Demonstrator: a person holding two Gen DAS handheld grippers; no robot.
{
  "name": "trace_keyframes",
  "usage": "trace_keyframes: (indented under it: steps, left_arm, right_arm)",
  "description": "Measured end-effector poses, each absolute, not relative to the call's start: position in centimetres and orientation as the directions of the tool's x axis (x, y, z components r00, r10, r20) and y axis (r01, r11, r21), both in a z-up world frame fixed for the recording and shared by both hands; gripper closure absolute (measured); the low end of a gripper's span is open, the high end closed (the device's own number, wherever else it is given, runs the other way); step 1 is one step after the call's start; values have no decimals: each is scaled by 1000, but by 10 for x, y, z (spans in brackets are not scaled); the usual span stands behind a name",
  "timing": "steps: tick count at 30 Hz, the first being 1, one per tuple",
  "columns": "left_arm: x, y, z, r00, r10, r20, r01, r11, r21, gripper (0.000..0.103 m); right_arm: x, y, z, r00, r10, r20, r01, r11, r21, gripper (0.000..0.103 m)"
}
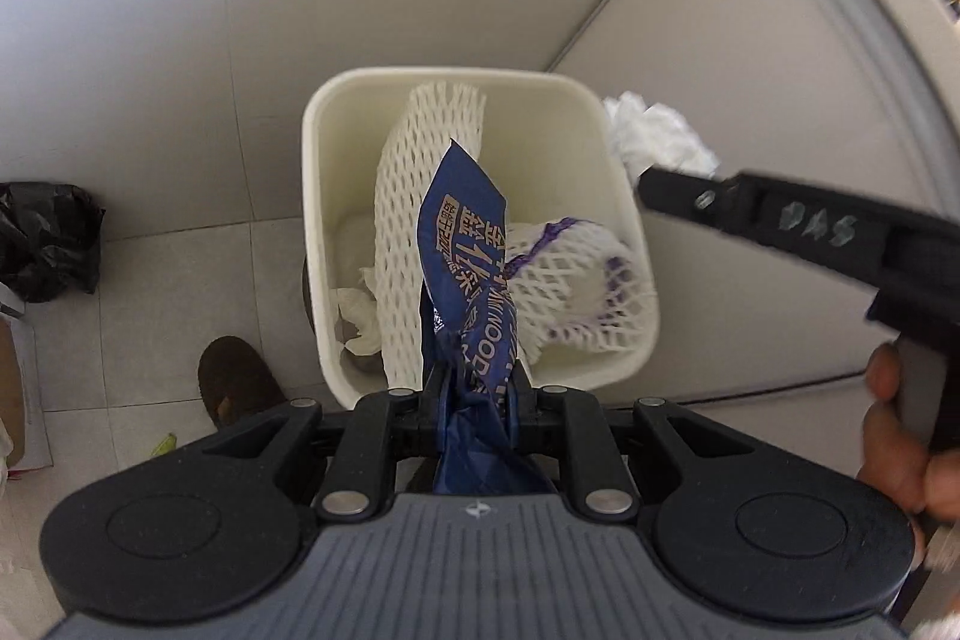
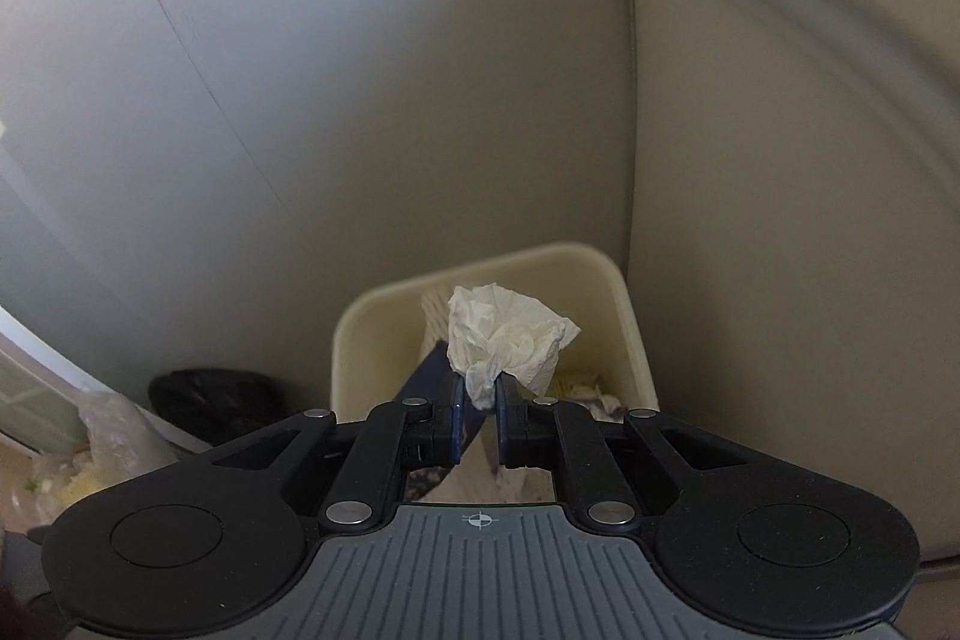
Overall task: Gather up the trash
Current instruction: 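Open both tools to drop the wrapper and tissue into the bin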
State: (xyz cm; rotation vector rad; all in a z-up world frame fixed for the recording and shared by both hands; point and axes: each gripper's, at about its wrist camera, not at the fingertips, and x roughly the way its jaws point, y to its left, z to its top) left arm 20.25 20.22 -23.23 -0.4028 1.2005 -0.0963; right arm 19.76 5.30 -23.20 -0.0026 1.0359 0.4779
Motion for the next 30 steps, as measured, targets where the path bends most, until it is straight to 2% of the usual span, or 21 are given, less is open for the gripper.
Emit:
trace_keyframes:
  steps: [9,15,16,17,19,20,21,22,28,30]
  left_arm:
    - [247,195,-286,308,-263,-914,-180,927,-328,88]
    - [261,190,-306,305,-244,-920,-172,936,-306,85]
    - [261,188,-303,312,-241,-919,-161,940,-301,83]
    - [262,187,-301,325,-239,-915,-149,943,-299,81]
    - [258,188,-295,354,-225,-908,-139,947,-289,73]
    - [257,187,-289,374,-211,-903,-137,951,-279,69]
    - [254,188,-286,386,-202,-900,-134,953,-271,62]
    - [250,189,-280,395,-192,-898,-134,955,-263,53]
    - [225,197,-261,442,-181,-878,-118,959,-257,36]
    - [217,199,-255,459,-167,-872,-117,962,-246,34]
  right_arm:
    - [232,63,-292,366,291,-884,-331,929,168,90]
    - [244,53,-302,356,299,-885,-295,935,197,84]
    - [244,51,-300,356,305,-884,-293,934,204,82]
    - [243,46,-299,356,313,-880,-292,932,213,76]
    - [242,44,-296,359,323,-876,-291,930,224,58]
    - [244,40,-297,363,326,-873,-289,930,227,44]
    - [242,39,-294,368,330,-869,-288,929,231,37]
    - [241,38,-292,368,338,-866,-292,927,237,37]
    - [229,34,-275,377,353,-856,-288,923,254,33]
    - [223,32,-268,386,356,-851,-294,922,252,32]
